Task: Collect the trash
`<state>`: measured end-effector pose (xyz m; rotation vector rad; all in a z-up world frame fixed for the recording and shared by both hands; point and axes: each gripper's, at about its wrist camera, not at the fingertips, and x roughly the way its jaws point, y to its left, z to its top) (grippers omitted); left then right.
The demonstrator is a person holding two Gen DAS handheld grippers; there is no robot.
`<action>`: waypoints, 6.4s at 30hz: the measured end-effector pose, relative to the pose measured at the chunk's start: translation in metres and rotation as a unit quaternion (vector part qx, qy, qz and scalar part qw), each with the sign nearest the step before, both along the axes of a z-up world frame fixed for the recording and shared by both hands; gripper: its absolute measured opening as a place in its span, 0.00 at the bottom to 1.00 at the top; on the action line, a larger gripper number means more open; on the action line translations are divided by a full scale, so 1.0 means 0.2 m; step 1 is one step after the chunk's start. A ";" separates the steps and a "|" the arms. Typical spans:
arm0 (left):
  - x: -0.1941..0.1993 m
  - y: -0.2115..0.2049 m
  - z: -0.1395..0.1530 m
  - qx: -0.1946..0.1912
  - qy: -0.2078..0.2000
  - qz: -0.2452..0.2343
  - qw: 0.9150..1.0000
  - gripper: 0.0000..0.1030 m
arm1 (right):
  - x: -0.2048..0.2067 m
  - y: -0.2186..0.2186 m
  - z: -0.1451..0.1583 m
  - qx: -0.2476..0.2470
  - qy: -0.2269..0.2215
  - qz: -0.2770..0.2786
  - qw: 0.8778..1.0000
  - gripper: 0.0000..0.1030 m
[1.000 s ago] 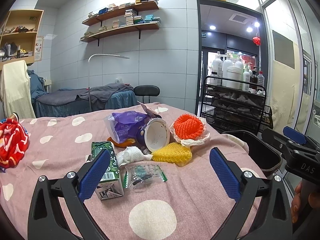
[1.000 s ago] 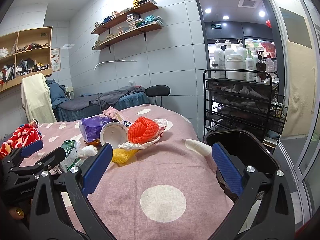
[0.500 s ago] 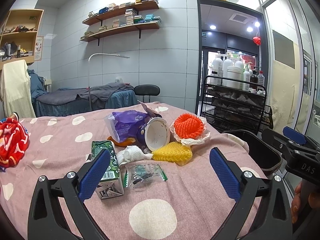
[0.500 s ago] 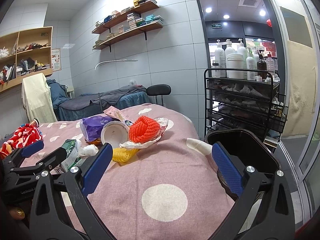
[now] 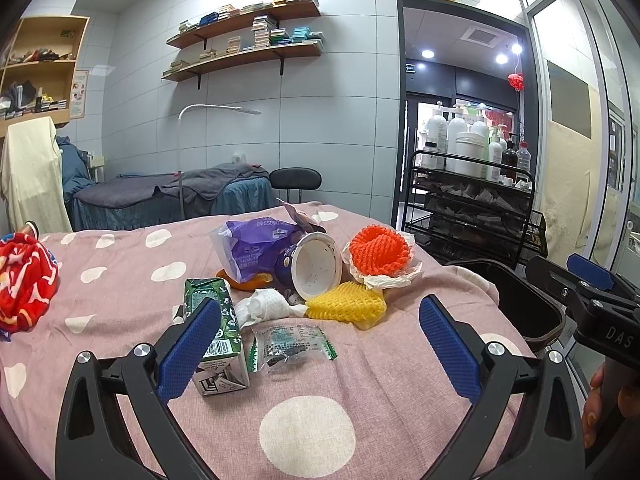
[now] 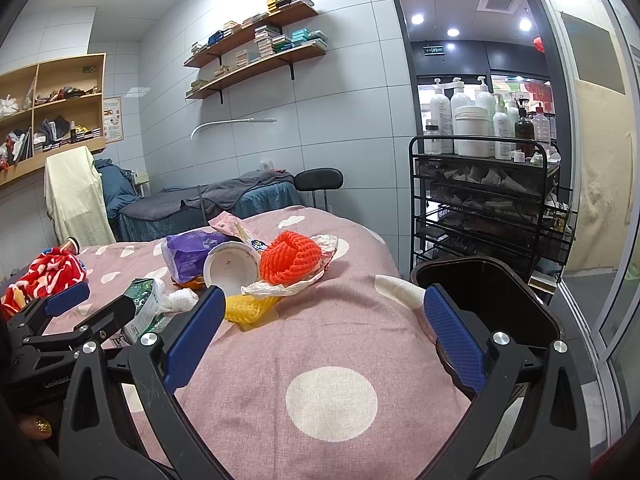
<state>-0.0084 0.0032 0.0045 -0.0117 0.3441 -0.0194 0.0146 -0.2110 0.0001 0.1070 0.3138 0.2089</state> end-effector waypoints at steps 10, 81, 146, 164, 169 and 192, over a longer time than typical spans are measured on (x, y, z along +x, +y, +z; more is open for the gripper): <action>0.00 0.00 -0.01 -0.002 0.001 0.000 1.000 0.95 | 0.00 0.00 0.00 0.000 0.001 0.001 1.000 0.95; 0.55 0.67 -0.26 -0.125 0.326 0.039 0.936 0.58 | 0.47 0.59 -0.13 -0.103 0.194 0.239 0.946 0.95; 0.23 0.72 -0.10 -0.158 0.218 0.080 0.960 0.49 | 0.55 0.92 -0.14 -0.186 0.201 0.427 0.862 0.93; 0.16 0.77 -0.11 -0.162 0.212 0.092 0.959 0.48 | 0.63 1.20 -0.23 -0.203 0.262 0.432 0.838 0.47; 0.20 0.72 -0.13 -0.131 0.225 0.090 0.961 0.44 | 0.59 1.10 -0.18 -0.173 0.253 0.424 0.852 0.47; 0.24 0.53 -0.14 -0.080 0.248 0.032 0.965 0.47 | 0.58 0.75 -0.10 -0.092 0.234 0.363 0.897 0.47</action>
